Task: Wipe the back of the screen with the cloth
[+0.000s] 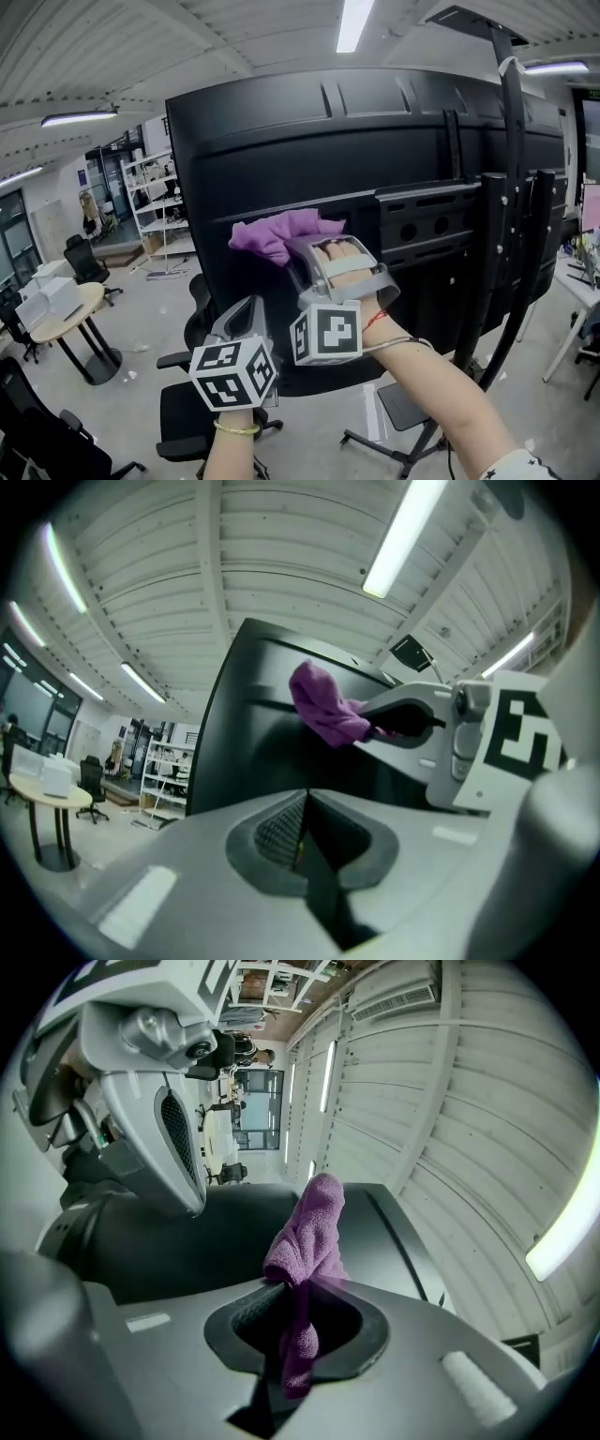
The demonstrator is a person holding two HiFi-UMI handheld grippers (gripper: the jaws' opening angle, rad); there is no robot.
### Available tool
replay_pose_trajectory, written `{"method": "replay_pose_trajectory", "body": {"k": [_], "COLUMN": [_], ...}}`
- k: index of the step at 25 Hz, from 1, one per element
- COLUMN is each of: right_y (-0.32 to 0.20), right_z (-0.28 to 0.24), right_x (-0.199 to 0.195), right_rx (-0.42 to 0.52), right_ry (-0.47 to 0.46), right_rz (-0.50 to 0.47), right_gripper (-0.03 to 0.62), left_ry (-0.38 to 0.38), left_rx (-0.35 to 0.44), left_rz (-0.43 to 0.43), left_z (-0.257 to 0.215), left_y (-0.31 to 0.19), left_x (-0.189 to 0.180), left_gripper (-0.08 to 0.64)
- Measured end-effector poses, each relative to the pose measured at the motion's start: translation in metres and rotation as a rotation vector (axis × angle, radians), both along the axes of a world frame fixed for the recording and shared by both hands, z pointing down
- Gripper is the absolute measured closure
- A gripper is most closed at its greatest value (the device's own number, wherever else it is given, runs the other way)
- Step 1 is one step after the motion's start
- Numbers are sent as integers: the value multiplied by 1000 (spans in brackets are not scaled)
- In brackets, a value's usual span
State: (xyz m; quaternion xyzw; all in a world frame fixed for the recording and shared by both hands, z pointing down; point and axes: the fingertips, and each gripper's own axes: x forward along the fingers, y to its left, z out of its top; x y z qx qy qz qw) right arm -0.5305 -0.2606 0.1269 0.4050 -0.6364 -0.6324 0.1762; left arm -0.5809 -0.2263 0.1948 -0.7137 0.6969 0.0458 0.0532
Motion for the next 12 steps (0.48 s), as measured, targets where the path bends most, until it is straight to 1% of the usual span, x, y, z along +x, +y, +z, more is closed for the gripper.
{"method": "replay_pose_trajectory", "body": {"k": [2,3,5,8,12], "right_y": [-2,-3,-2,1,1], "right_z": [31,47,79,130,192], "right_x": [3,4,6,9,14], "right_rx": [-47,-65,-99,-181,-291], "right_ry": [17,31,57,82,101], "right_rz": [3,6,7,-3,-7], "right_gripper": [543,541,541,541,541], "left_ry": [43,47,19,-34,-70], "left_rx": [-18,-30,-57,-94,-127], "left_rz": [6,3,-21,-56,-61], "left_z": [27,40,64,97,130], "left_y": [2,3,3,6,10], "left_x": [-1,-1,1,4,11], "left_gripper": [551,552,552,552,552]}}
